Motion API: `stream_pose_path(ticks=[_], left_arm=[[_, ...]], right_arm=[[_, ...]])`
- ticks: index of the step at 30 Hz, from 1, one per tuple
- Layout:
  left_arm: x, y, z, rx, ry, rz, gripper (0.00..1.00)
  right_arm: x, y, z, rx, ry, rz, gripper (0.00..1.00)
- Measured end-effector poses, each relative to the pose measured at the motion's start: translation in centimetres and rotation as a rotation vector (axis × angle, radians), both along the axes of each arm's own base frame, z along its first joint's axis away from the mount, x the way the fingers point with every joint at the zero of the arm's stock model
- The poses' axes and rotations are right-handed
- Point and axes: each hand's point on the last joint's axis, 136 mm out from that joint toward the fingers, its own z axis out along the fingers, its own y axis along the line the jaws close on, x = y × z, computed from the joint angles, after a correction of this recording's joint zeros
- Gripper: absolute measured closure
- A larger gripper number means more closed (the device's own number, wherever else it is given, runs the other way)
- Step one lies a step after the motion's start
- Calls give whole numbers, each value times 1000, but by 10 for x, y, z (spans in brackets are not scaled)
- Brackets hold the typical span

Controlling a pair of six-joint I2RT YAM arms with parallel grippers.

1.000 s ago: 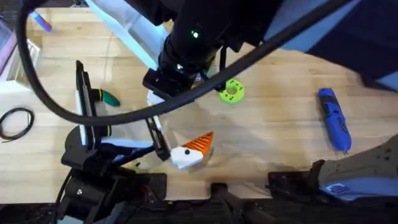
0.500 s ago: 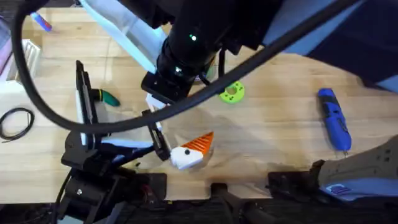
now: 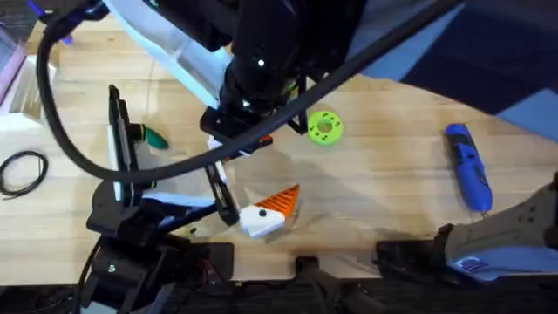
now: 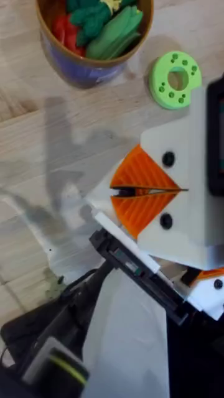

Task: Pick up the gripper from the table and insert it into the empty holder that is missing its gripper. Then pick up a screw, insert it into the mounting hole, and use the screwdriver to tighten it. Finally, clean up the table by picking up the vegetable and placing it into the bucket.

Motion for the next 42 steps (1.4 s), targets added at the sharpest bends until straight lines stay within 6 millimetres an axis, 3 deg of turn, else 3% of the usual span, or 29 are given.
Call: stream_pose_path(ticks=[11, 16, 20, 23, 30, 34, 42], left_arm=[[0, 0, 0, -1, 2, -1, 14], [0, 0, 0, -1, 2, -2, 15], [0, 0, 0, 2, -5, 0, 14], [0, 0, 0, 3, -8, 1, 14], [0, 0, 0, 5, -12, 1, 14], [0, 0, 0, 5, -12, 1, 14], [0, 0, 0, 6, -14, 1, 11]], right_arm=[[0, -1, -1, -9, -3, 1, 981], [11, -8, -2, -28, -30, -43, 294], [20, -17, 3, -21, -16, -109, 49], [30, -29, 15, 16, -3, -175, 26], [53, -88, 65, 143, 13, -348, 23], [47, -105, 79, 193, 48, -374, 22], [14, -145, 86, 317, 72, -443, 22]])
